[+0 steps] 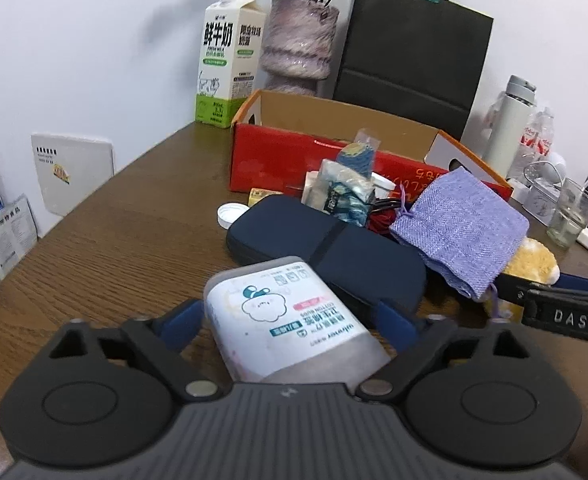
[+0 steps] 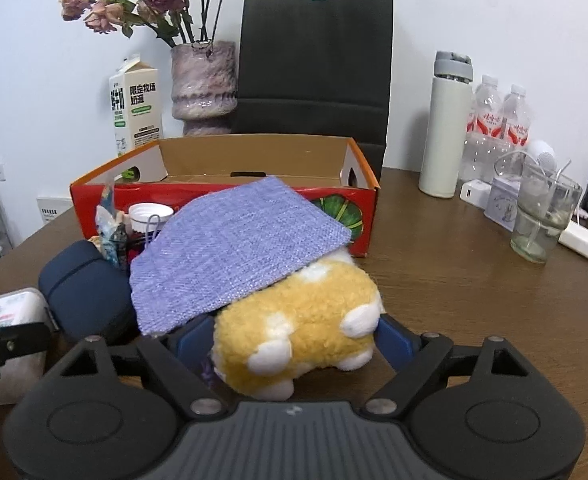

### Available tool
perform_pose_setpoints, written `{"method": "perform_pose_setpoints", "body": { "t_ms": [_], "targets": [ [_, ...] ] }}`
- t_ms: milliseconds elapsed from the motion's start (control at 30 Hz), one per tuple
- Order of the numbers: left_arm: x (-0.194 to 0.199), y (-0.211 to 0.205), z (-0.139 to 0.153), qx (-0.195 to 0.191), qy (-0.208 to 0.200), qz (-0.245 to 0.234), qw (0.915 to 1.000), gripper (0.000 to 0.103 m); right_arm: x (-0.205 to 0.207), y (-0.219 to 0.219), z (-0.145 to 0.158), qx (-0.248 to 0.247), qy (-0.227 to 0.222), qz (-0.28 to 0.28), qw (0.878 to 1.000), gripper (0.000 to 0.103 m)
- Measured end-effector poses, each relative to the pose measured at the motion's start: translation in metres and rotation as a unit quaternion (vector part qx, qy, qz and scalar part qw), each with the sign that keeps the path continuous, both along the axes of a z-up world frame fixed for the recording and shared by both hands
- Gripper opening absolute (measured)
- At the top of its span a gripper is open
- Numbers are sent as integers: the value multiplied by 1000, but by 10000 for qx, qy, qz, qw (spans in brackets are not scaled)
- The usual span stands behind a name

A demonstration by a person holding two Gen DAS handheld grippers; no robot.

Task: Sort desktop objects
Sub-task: 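Grasp the white swab container with left tool while right tool grasps the plush toy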

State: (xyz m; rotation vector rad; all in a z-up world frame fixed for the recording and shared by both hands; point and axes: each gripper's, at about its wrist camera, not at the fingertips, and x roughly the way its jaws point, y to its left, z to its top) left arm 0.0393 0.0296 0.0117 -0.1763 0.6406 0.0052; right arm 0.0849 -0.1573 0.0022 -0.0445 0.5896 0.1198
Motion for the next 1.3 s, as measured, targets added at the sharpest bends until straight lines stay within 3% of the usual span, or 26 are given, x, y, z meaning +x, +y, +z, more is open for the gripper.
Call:
{"method": "perform_pose_setpoints", "body": {
  "t_ms": [33,200,233,267,367,400,433,467,567,600,667,733,767,900,967,1000,1033,1133,1300],
  "targets": [
    [0,0,-1,-2,-14,-29,10000,78,-2,1,0,-19,-22,15,10000,79],
    [-7,-1,-1,-3,-115,-182,9998,72,-25,-4,4,168,-88,93,9998,65],
    [-8,-2,0,12,-110,-194,9998,72,-32,-7,4,236,-81,111,9996,51],
    [-12,-2,0,32,-101,-216,9997,71,-39,-9,3,317,-48,175,9993,27],
    [-30,-3,1,100,-133,-314,9994,71,-61,-12,2,225,-16,132,9997,27],
    [-42,-4,1,146,-166,-358,9991,70,-66,-13,1,196,75,124,9997,19],
    [-50,-5,1,173,-186,-407,9988,70,-72,-15,0,204,151,133,9996,3],
    [-61,-6,1,180,-205,-468,9985,70,-77,-17,-1,220,231,166,9994,2],
    [-92,-12,3,141,-295,-697,9970,70,-91,-21,-1,172,276,120,9994,4],
    [-99,-15,4,169,-343,-760,9964,70,-94,-24,2,242,231,88,9994,9],
    [-106,-22,8,286,-450,-882,9947,69,-94,-29,8,434,124,-11,9990,32],
    [-107,-30,10,426,-532,-1006,9926,70,-87,-32,14,652,1,-49,9979,79],
    [-105,-33,10,472,-516,-990,9926,71,-78,-32,15,766,-26,-97,9970,87],
    [-102,-38,7,546,-390,-771,9948,77,-34,-31,8,1292,355,-504,9897,86],
    [-107,-37,5,496,-337,-785,9951,77,-16,-27,0,1234,501,-956,9865,80],
    [-110,-37,4,502,-319,-768,9953,77,-10,-27,-4,1216,570,-1134,9844,57],
    [-113,-36,3,511,-302,-754,9954,78,-8,-29,-8,1332,639,-1178,9820,51],
    [-121,-31,1,503,-284,-724,9957,78,-21,-34,-10,1408,538,-1110,9823,50],
    [-118,-25,-2,279,-227,-700,9969,78,-78,-50,-8,1283,606,-798,9867,50]
  ]
}}
